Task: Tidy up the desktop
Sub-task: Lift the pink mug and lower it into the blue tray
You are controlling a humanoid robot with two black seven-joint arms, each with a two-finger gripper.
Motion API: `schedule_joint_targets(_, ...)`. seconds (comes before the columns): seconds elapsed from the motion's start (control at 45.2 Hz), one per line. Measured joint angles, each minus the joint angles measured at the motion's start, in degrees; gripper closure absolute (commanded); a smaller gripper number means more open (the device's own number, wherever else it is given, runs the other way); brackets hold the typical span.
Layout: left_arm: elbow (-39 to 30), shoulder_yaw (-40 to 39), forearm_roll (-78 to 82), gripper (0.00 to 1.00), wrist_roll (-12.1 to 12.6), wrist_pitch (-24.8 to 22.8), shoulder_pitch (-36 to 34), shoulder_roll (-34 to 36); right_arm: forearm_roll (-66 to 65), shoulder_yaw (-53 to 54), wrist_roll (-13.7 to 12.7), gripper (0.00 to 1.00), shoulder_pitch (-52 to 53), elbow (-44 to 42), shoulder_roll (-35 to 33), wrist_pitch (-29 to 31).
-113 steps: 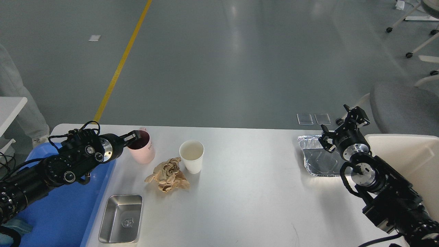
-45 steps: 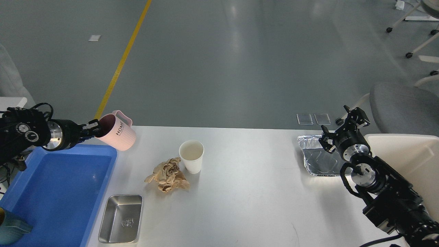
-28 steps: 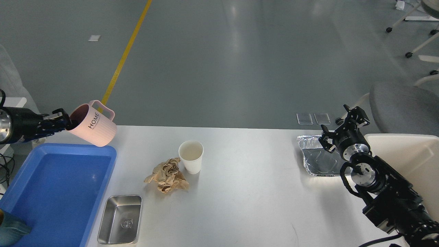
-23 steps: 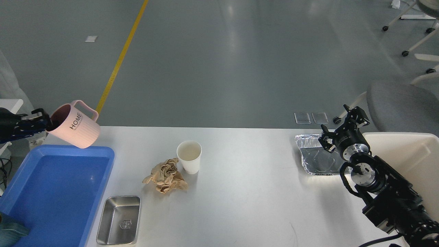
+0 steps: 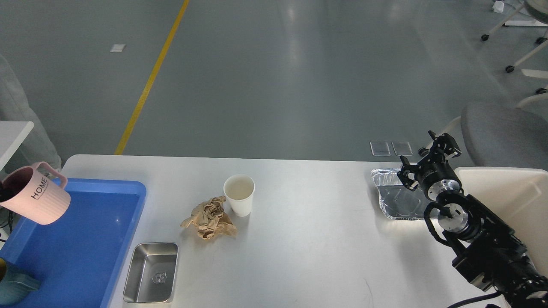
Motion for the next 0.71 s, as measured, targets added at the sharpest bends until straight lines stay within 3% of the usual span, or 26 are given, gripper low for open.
schedule_joint_targets(0.287, 0.11, 0.21, 3.46, 1.00, -0.06, 6.53, 9.64, -1.73, 0.00, 0.00, 0.00, 0.00, 0.04, 0.00, 0.07, 0.00)
schedule_joint_targets(0.707, -0.51, 0.40, 3.52, 1.00, 0.08, 10.45, 13.09, -7.09, 0.00, 0.01, 0.00, 0.00, -0.19, 0.01, -0.12, 0.09)
